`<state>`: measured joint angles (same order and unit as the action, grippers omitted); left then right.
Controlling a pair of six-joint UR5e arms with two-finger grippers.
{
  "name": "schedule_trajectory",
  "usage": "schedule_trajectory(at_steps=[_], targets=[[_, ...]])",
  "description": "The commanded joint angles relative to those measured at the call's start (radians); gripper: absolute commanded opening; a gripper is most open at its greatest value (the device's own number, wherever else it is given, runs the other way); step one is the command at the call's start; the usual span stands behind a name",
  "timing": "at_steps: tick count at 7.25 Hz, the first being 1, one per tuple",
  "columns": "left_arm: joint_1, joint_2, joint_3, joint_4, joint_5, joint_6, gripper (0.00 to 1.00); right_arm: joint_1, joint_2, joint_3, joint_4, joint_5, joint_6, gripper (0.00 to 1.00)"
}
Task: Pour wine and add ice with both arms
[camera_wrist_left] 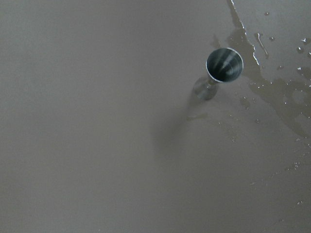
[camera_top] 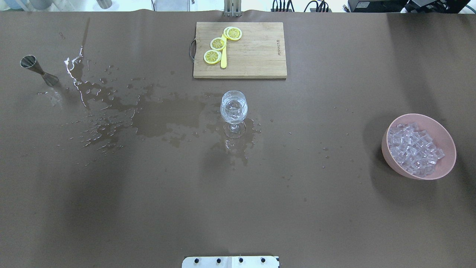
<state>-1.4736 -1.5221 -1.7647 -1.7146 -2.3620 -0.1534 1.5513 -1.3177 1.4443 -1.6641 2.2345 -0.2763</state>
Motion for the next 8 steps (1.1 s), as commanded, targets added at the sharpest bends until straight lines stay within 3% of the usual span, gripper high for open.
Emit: schedule_trajectory(at_steps=[1, 4, 8], targets=[[-0.001, 0.003, 0.030, 0.000, -0.014, 0.005, 0.98, 0.044, -0.044, -0.036, 0.000, 0.020, -0.142, 1.00], [-0.004, 0.020, 0.015, -0.014, -0.049, 0.005, 0.98, 0.042, -0.060, -0.048, 0.003, 0.118, -0.139, 1.00], [-0.002, 0.036, 0.031, -0.017, -0.095, 0.002, 0.98, 0.042, -0.090, -0.051, 0.003, 0.105, -0.132, 1.00]])
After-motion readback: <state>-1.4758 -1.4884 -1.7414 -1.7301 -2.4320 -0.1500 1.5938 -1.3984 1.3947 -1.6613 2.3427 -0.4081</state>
